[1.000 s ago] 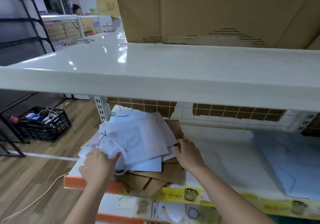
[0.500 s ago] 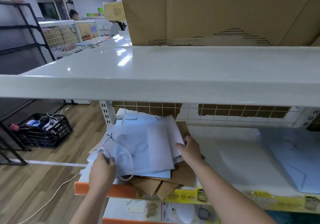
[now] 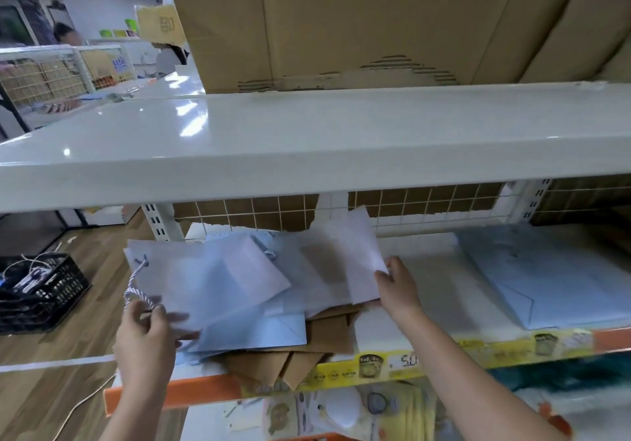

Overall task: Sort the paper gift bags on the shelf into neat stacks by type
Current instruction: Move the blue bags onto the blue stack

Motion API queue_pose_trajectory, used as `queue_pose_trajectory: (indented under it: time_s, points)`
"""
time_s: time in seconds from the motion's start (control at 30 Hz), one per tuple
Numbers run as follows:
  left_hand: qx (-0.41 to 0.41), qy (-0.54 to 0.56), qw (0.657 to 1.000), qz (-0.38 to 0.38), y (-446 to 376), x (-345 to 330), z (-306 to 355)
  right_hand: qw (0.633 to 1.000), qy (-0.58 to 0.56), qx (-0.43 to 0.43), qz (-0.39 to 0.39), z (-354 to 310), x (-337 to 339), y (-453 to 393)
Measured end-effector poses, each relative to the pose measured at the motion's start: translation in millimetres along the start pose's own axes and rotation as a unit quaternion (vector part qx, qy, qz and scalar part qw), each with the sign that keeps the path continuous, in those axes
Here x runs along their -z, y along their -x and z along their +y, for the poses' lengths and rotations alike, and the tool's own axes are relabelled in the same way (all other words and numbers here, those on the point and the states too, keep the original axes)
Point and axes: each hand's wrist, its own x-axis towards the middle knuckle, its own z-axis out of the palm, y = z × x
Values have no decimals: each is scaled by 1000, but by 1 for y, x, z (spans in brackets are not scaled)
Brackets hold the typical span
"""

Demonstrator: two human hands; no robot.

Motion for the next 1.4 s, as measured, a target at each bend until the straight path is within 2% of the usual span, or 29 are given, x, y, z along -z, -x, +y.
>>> queue_pose_trajectory:
  time_s: [0.17, 0.37, 0.5, 0.7, 1.07, 1.23, 1.4]
  points:
    - [-19, 61, 998, 12, 13, -4, 11, 992, -104, -48, 51, 10, 28, 7]
    - [-55, 115, 991, -39, 33, -25, 28, 977, -194, -49, 69, 23, 69, 21]
    - [-42, 146, 985, -80, 55, -54, 39, 966, -228, -39, 114, 35, 109, 33]
    - [13, 198, 975, -98, 98, -110, 53, 959, -218, -42, 178, 78, 185, 40]
    - [97, 260, 956, -95, 232, -223, 87, 956, -218, -84, 178, 173, 348, 33]
    - [114, 267, 944, -159, 304, -280, 99, 946, -240, -73, 206, 209, 433, 40]
    - [130, 279, 926, -217, 358, -337, 117, 928, -262, -102, 246, 247, 510, 46]
